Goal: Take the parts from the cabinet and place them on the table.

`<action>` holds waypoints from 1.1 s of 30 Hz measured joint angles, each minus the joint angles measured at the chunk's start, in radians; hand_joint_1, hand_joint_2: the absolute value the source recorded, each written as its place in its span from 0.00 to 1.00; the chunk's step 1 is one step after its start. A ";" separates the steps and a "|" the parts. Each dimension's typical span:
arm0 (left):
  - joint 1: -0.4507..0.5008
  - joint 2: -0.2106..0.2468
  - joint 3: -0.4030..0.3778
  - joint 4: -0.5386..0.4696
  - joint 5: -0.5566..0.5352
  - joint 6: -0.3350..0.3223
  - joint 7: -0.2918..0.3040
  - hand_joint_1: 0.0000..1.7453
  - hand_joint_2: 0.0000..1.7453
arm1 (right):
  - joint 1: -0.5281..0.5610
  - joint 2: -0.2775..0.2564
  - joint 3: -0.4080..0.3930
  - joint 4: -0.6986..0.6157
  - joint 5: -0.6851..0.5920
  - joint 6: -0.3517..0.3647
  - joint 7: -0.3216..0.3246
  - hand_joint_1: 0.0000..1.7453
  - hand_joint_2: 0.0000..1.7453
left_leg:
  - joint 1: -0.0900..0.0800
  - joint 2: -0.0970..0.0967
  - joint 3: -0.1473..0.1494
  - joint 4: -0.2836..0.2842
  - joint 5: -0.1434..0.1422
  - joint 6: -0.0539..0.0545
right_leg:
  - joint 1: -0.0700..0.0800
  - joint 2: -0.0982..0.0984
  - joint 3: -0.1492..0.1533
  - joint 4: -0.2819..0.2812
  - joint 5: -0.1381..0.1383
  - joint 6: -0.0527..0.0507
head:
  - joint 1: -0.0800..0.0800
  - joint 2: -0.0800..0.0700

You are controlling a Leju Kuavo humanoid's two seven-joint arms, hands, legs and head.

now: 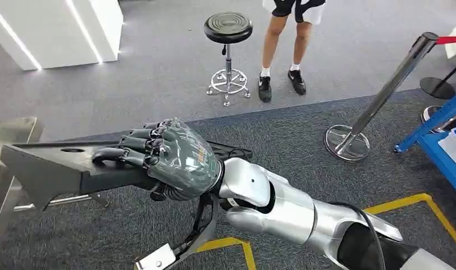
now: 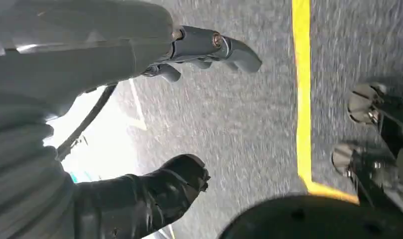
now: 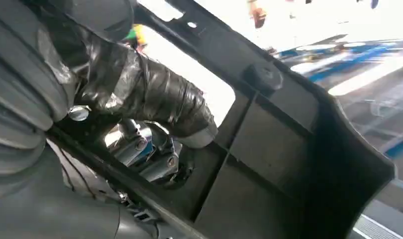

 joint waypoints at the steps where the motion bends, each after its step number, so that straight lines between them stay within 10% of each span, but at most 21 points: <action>1: -0.001 -0.001 0.000 0.000 0.000 0.000 0.000 0.00 1.00 | 0.002 0.000 0.002 0.002 0.000 0.000 0.000 1.00 1.00 | 0.004 0.006 -0.037 0.072 -0.030 -0.005 | 0.002 -0.017 0.000 0.001 -0.002 0.000 | 0.001 0.000; 3: -0.003 -0.002 0.000 0.000 0.000 0.000 0.000 0.00 1.00 | 0.003 0.000 0.009 0.007 0.000 0.001 0.000 1.00 1.00 | 0.012 0.011 -0.068 0.129 -0.034 -0.014 | 0.003 -0.050 0.000 0.002 -0.006 0.003 | 0.001 0.000; 5: -0.001 -0.003 0.000 0.000 0.007 0.000 0.000 0.00 1.00 | 0.003 0.000 0.014 0.007 0.000 0.000 0.000 1.00 1.00 | 0.019 0.021 -0.002 0.009 0.039 -0.020 | 0.002 -0.077 0.001 0.007 -0.013 0.010 | 0.000 0.000; 7: -0.002 -0.003 0.000 0.000 0.007 0.001 -0.003 0.00 1.00 | 0.004 -0.003 0.014 0.006 0.005 -0.007 0.008 1.00 1.00 | 0.018 0.088 0.079 -0.150 0.076 -0.020 | 0.002 -0.096 0.003 0.021 -0.027 0.024 | 0.000 0.000; 12: -0.005 -0.025 -0.016 0.000 -0.051 0.051 -0.023 0.00 1.00 | 0.094 -0.151 -0.039 -0.063 -0.010 -0.102 0.002 1.00 1.00 | 0.007 0.027 0.091 -0.147 0.075 0.029 | 0.002 -0.148 0.023 0.014 -0.045 0.062 | 0.003 0.000; 15: -0.006 -0.046 -0.026 0.000 -0.058 0.092 -0.030 0.00 1.00 | 0.211 -0.277 -0.140 -0.109 -0.043 -0.162 -0.066 1.00 1.00 | 0.009 -0.007 0.094 -0.153 0.078 0.046 | -0.007 -0.026 -0.032 0.152 -0.132 0.070 | 0.003 0.000; 17: -0.003 -0.054 -0.025 0.000 -0.042 0.107 -0.040 0.00 1.00 | 0.268 -0.338 -0.198 -0.124 -0.049 -0.165 -0.098 1.00 1.00 | 0.001 -0.030 0.092 -0.153 0.077 0.051 | -0.003 0.000 -0.125 0.314 -0.192 0.066 | 0.003 0.000; 19: -0.002 -0.059 -0.022 0.000 -0.027 0.106 -0.047 0.00 1.00 | 0.300 -0.372 -0.234 -0.130 -0.047 -0.147 -0.105 1.00 1.00 | -0.007 -0.056 0.093 -0.152 0.077 0.054 | 0.002 0.004 -0.149 0.316 -0.153 0.054 | 0.003 0.000; 21: -0.006 -0.061 -0.018 0.000 -0.021 0.102 -0.048 0.00 1.00 | 0.303 -0.390 -0.255 -0.134 -0.037 -0.134 -0.106 1.00 1.00 | -0.010 -0.080 0.097 -0.151 0.076 0.054 | 0.008 0.021 -0.091 0.165 -0.053 0.039 | 0.003 0.000; 23: -0.013 -0.064 -0.014 0.000 -0.016 0.099 -0.050 0.00 1.00 | 0.305 -0.404 -0.275 -0.140 -0.034 -0.130 -0.105 1.00 1.00 | -0.015 -0.101 0.094 -0.148 0.077 0.053 | 0.011 0.101 -0.037 0.038 -0.009 0.032 | 0.003 0.000; 27: 0.000 -0.065 -0.010 0.000 -0.014 0.098 -0.051 0.00 1.00 | 0.303 -0.416 -0.288 -0.144 -0.033 -0.129 -0.104 1.00 1.00 | -0.012 -0.148 0.085 -0.156 0.085 0.036 | 0.013 0.042 -0.027 0.025 -0.001 0.024 | 0.003 0.000; 30: -0.004 -0.064 -0.007 0.000 -0.013 0.098 -0.051 0.00 1.00 | 0.305 -0.418 -0.291 -0.149 -0.032 -0.128 -0.104 1.00 1.00 | -0.020 -0.022 0.035 -0.039 0.003 0.024 | 0.008 -0.004 -0.013 0.003 0.008 0.008 | 0.002 0.000; 33: -0.006 -0.064 -0.005 0.000 -0.013 0.098 -0.052 0.00 1.00 | 0.309 -0.421 -0.292 -0.149 -0.032 -0.128 -0.104 1.00 1.00 | -0.006 0.007 -0.055 0.145 -0.067 0.010 | 0.011 -0.050 -0.014 0.005 0.002 0.005 | 0.002 0.000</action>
